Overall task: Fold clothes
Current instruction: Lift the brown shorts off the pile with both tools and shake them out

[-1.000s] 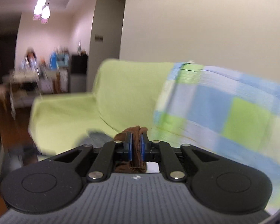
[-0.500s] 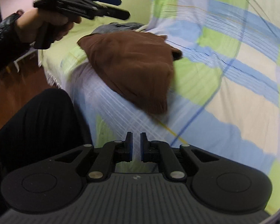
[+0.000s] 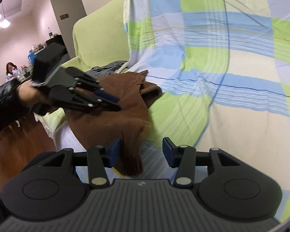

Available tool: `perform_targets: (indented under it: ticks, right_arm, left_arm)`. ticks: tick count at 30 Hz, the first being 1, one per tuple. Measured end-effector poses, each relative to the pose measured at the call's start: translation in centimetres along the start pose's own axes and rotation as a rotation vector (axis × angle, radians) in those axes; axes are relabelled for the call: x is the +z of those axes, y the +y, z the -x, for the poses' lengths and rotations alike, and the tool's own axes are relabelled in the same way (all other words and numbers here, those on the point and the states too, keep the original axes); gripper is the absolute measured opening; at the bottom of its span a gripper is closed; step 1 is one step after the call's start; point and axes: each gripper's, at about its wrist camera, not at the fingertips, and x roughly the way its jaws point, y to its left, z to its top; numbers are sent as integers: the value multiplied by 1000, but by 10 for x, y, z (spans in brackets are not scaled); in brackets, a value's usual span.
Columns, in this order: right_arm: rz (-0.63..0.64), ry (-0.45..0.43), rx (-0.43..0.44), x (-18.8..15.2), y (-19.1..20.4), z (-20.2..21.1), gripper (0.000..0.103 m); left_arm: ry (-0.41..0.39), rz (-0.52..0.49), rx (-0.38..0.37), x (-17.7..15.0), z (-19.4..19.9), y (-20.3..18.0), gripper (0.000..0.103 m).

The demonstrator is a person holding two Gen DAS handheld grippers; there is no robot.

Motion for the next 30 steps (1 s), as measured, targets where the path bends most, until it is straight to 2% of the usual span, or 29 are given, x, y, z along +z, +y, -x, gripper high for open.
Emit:
perform_targets:
  ticks: [3, 5, 10, 11, 12, 13, 14, 15, 16, 17, 18, 20, 21, 22, 25, 28, 30]
  right_arm:
    - [-64, -9, 18, 1, -3, -12, 49]
    - [-107, -16, 29, 1, -5, -20, 58]
    - [-214, -31, 59, 2, -9, -39, 58]
    - [-236, -34, 65, 2, -10, -43, 58]
    - [-296, -30, 93, 12, -17, -56, 58]
    - [-318, -29, 120, 16, -19, -62, 53]
    - [-246, -21, 149, 18, -7, -59, 39]
    - [-175, -12, 177, 20, 6, -56, 21]
    - [-104, -3, 205, 22, 18, -53, 17]
    - [-33, 6, 234, 24, 30, -50, 15]
    - [39, 14, 261, 26, 42, -46, 13]
    - [181, 32, 316, 30, 66, -40, 12]
    - [199, 38, 320, 28, 68, -40, 12]
    - [384, 136, 365, 14, 93, -32, 12]
    - [540, 266, 419, -14, 109, -22, 12]
    - [576, 305, 366, -31, 110, -19, 12]
    - [550, 300, 361, -34, 106, -17, 12]
  left_arm:
    - [30, -5, -11, -22, 19, -16, 0]
    - [24, -1, -2, -29, 30, -17, 0]
    - [-24, 30, 91, -31, 61, -10, 0]
    - [-53, 34, 120, -30, 71, -7, 0]
    - [-64, 37, 131, -28, 74, -4, 0]
    - [-71, 40, 140, -25, 76, -2, 0]
    - [-84, 39, 158, -22, 81, 0, 2]
    - [-95, 33, 175, -19, 84, 1, 5]
    - [-107, 28, 190, -15, 87, 3, 19]
    - [-110, 27, 194, -12, 89, 5, 37]
    - [-124, 24, 204, -7, 91, 8, 43]
    - [-147, 18, 202, 3, 88, 15, 45]
    - [-162, 8, 189, 13, 83, 17, 45]
    - [-165, 3, 184, 15, 80, 16, 45]
    - [-172, -47, 128, 40, 51, 10, 50]
    - [-173, -101, 48, 64, 21, -3, 55]
    - [-143, -165, -3, 75, 1, -15, 60]
